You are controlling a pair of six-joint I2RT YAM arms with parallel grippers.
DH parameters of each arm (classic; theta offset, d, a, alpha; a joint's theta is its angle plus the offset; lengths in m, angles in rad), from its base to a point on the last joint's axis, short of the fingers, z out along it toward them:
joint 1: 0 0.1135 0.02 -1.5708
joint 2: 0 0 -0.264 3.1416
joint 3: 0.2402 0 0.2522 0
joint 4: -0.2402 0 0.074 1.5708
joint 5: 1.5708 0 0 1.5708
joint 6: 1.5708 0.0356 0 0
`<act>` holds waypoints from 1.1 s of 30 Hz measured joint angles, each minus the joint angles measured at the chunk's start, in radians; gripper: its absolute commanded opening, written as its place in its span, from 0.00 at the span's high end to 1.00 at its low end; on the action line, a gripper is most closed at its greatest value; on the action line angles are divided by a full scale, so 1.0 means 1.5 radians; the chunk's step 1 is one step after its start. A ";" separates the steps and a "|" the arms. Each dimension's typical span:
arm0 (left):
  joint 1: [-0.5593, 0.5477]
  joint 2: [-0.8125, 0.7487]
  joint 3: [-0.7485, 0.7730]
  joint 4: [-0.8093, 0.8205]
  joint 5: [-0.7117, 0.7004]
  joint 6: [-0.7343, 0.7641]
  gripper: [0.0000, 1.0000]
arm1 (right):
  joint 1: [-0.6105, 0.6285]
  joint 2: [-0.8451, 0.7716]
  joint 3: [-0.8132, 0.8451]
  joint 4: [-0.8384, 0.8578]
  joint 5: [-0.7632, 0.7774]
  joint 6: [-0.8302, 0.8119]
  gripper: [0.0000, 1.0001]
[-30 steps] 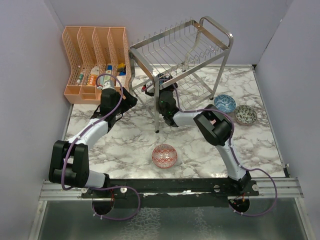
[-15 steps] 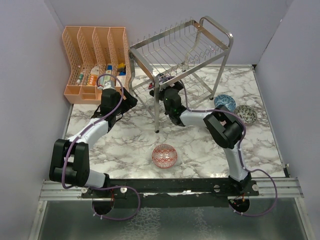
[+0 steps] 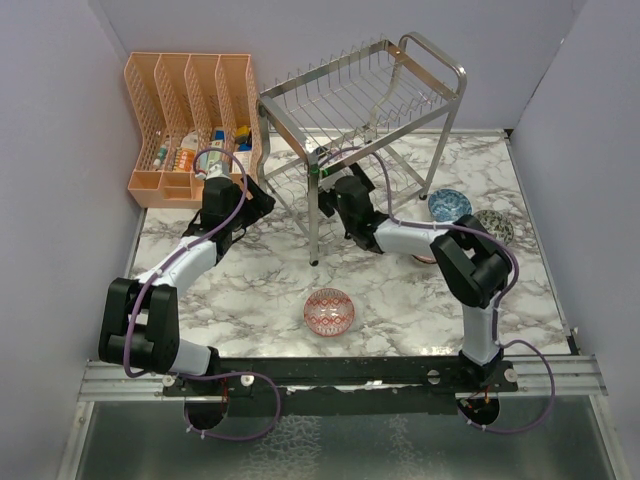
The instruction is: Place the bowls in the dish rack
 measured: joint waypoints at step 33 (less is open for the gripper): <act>0.000 -0.016 0.000 -0.003 0.000 0.002 0.20 | -0.004 -0.541 -0.302 -0.516 -0.298 0.465 0.16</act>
